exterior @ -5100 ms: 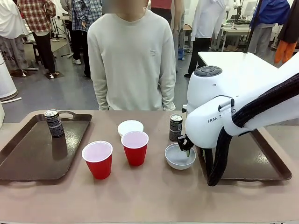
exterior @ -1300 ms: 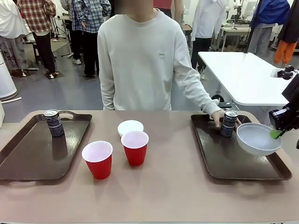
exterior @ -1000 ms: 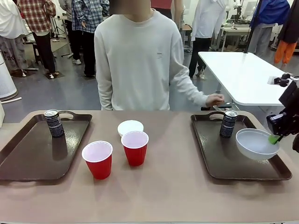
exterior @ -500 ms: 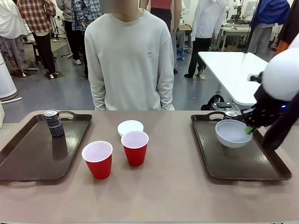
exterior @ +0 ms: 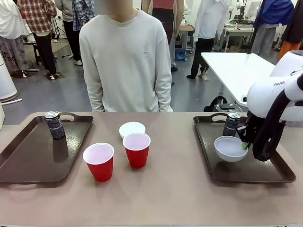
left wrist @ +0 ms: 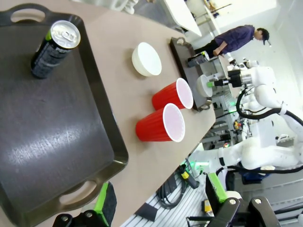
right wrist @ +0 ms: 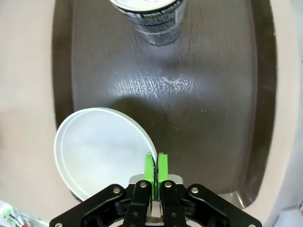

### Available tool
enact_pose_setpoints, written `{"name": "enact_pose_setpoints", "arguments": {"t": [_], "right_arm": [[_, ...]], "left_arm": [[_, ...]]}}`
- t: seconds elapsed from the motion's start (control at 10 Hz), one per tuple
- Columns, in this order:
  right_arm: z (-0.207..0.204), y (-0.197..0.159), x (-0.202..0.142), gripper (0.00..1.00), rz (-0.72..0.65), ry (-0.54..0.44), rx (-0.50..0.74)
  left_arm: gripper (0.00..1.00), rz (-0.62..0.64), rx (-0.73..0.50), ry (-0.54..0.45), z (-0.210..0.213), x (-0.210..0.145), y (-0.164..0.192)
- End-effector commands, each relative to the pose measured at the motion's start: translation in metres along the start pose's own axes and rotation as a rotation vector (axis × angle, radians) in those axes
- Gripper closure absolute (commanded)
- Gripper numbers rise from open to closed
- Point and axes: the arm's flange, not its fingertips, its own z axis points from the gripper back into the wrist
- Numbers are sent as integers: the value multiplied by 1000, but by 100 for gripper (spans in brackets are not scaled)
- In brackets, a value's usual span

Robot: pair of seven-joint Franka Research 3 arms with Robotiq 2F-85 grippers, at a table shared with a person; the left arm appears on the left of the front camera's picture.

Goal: Prepare tableware on both trays.
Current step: Pick up a Picnic Bowl from the table and place it on a Handle tray.

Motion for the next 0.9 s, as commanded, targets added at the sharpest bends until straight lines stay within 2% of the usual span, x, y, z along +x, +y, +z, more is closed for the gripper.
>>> {"name": "enact_pose_setpoints", "arguments": {"t": [0.0,0.3,0.4,0.5,0.6,0.7,0.8], "right_arm": [[-9,2,10,96,-17,-8,-29],[-20,3,9,93,-9,8,-25],[-19,2,7,36,-3,15,-31],[-14,3,3,33,-2,22,-35],[-4,4,-1,0,-7,34,-51],[16,10,-12,13,-7,38,-67],[40,17,-24,62,20,29,-54]], "left_arm": [[0,-1,-11,-13,1,0,0],[0,-1,-11,-13,1,0,0],[0,-1,-11,-13,1,0,0],[0,-1,-11,-13,1,0,0],[0,-1,-11,-13,1,0,0],[0,-1,-11,-13,1,0,0],[0,-1,-11,-13,1,0,0]]}}
